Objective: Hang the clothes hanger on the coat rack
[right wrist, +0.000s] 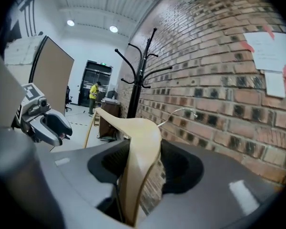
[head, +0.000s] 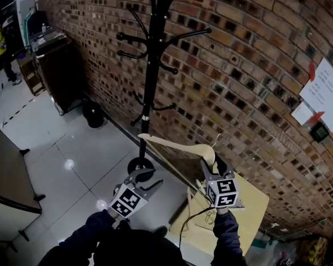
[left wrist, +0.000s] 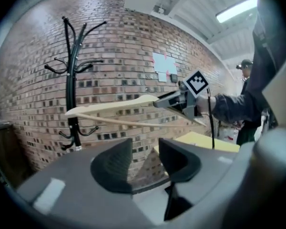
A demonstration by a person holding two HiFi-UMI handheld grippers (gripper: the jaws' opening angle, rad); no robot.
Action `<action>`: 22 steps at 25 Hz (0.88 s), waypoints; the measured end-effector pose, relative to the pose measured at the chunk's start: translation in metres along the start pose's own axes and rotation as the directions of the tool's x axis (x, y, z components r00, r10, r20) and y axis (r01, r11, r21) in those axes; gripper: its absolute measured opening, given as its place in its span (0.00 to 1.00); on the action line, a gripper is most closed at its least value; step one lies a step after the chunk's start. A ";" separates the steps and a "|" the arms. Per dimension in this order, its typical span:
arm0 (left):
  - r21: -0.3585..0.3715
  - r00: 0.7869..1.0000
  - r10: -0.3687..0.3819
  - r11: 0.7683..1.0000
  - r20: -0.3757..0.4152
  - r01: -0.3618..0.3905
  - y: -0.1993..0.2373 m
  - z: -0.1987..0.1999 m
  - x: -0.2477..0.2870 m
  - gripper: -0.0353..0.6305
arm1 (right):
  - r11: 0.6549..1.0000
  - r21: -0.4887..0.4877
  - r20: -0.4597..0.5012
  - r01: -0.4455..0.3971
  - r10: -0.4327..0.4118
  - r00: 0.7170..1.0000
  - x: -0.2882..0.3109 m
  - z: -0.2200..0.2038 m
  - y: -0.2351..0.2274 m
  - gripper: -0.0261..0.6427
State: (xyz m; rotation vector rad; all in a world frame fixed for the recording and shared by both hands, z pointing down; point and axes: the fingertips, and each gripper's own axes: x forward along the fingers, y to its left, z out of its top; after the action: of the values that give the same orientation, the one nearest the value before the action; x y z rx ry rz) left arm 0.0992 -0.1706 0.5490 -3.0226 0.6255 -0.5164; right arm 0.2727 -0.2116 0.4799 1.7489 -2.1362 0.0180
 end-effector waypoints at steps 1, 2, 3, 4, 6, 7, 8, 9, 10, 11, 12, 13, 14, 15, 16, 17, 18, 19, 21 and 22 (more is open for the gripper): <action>-0.004 1.000 0.017 1.000 0.006 -0.017 0.011 -0.002 -0.012 0.33 | 1.000 -0.014 0.013 -0.014 0.014 1.000 0.008 0.015 0.011 0.35; -0.008 0.999 0.034 0.999 0.013 -0.033 0.022 -0.005 -0.023 0.33 | 0.999 -0.029 0.025 -0.026 0.027 0.999 0.017 0.029 0.022 0.35; -0.011 0.999 0.050 0.999 0.020 -0.050 0.032 -0.007 -0.034 0.32 | 0.998 -0.045 0.038 -0.039 0.041 0.998 0.025 0.043 0.032 0.35; -0.014 0.998 0.065 0.998 0.027 -0.065 0.042 -0.008 -0.044 0.32 | 0.997 -0.061 0.049 -0.051 0.054 0.997 0.032 0.057 0.042 0.35; -0.017 0.995 0.091 0.996 0.042 -0.091 0.061 -0.010 -0.063 0.32 | 0.993 -0.096 0.074 -0.072 0.079 0.994 0.046 0.084 0.060 0.35; -0.020 0.994 0.101 0.995 0.051 -0.100 0.070 -0.009 -0.072 0.31 | 0.990 -0.114 0.086 -0.080 0.090 0.992 0.052 0.097 0.070 0.35; -0.024 0.992 0.110 0.994 0.061 -0.108 0.077 -0.008 -0.080 0.31 | 0.988 -0.132 0.097 -0.087 0.100 0.990 0.057 0.109 0.078 0.35; -0.024 0.990 0.118 0.993 0.072 -0.116 0.084 -0.007 -0.087 0.31 | 0.985 -0.146 0.109 -0.093 0.109 0.988 0.061 0.121 0.086 0.35; -0.021 0.989 0.125 0.992 0.080 -0.124 0.091 -0.005 -0.095 0.31 | 0.983 -0.158 0.121 -0.098 0.118 0.986 0.065 0.133 0.094 0.35; -0.016 0.987 0.133 0.991 0.088 -0.132 0.096 -0.004 -0.102 0.31 | 0.980 -0.167 0.135 -0.105 0.128 0.983 0.068 0.145 0.101 0.35; -0.013 0.985 0.141 0.990 0.095 -0.141 0.101 -0.003 -0.110 0.31 | 0.978 -0.174 0.150 -0.111 0.138 0.979 0.070 0.157 0.108 0.35; -0.012 0.983 0.150 0.989 0.103 -0.150 0.106 -0.002 -0.117 0.31 | 0.976 -0.182 0.166 -0.118 0.149 0.975 0.072 0.171 0.115 0.35; -0.013 0.981 0.159 0.987 0.110 -0.159 0.111 -0.002 -0.124 0.31 | 0.973 -0.194 0.184 -0.123 0.159 0.970 0.072 0.185 0.122 0.35; -0.016 0.979 0.167 0.986 0.117 -0.167 0.116 -0.001 -0.129 0.31 | 0.970 -0.210 0.201 -0.126 0.169 0.965 0.072 0.200 0.128 0.35; -0.021 0.977 0.174 0.985 0.123 -0.173 0.121 0.000 -0.132 0.31 | 0.965 -0.228 0.219 -0.129 0.180 0.959 0.072 0.217 0.133 0.35; -0.024 0.975 0.179 0.984 0.130 -0.178 0.126 0.001 -0.135 0.31 | 0.960 -0.246 0.236 -0.131 0.191 0.953 0.071 0.233 0.138 0.35; -0.027 0.974 0.183 0.983 0.136 -0.181 0.130 0.003 -0.137 0.31 | 0.955 -0.263 0.252 -0.134 0.202 0.946 0.069 0.249 0.142 0.35; -0.027 0.972 0.187 0.982 0.143 -0.185 0.133 0.006 -0.139 0.31 | 0.950 -0.279 0.268 -0.137 0.214 0.939 0.068 0.266 0.145 0.35; -0.026 0.968 0.195 0.981 0.160 -0.193 0.139 0.012 -0.141 0.31 | 0.939 -0.314 0.294 -0.142 0.238 0.926 0.062 0.298 0.148 0.35; -0.025 0.966 0.198 0.980 0.169 -0.196 0.141 0.015 -0.142 0.31 | 0.932 -0.334 0.306 -0.142 0.249 0.919 0.058 0.314 0.148 0.35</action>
State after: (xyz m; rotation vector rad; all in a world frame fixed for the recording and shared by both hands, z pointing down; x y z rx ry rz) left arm -0.0727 -0.2459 0.4788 -2.9242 0.9041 -0.2446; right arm 0.0355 -0.3101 0.2393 1.4305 -2.3948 -0.5767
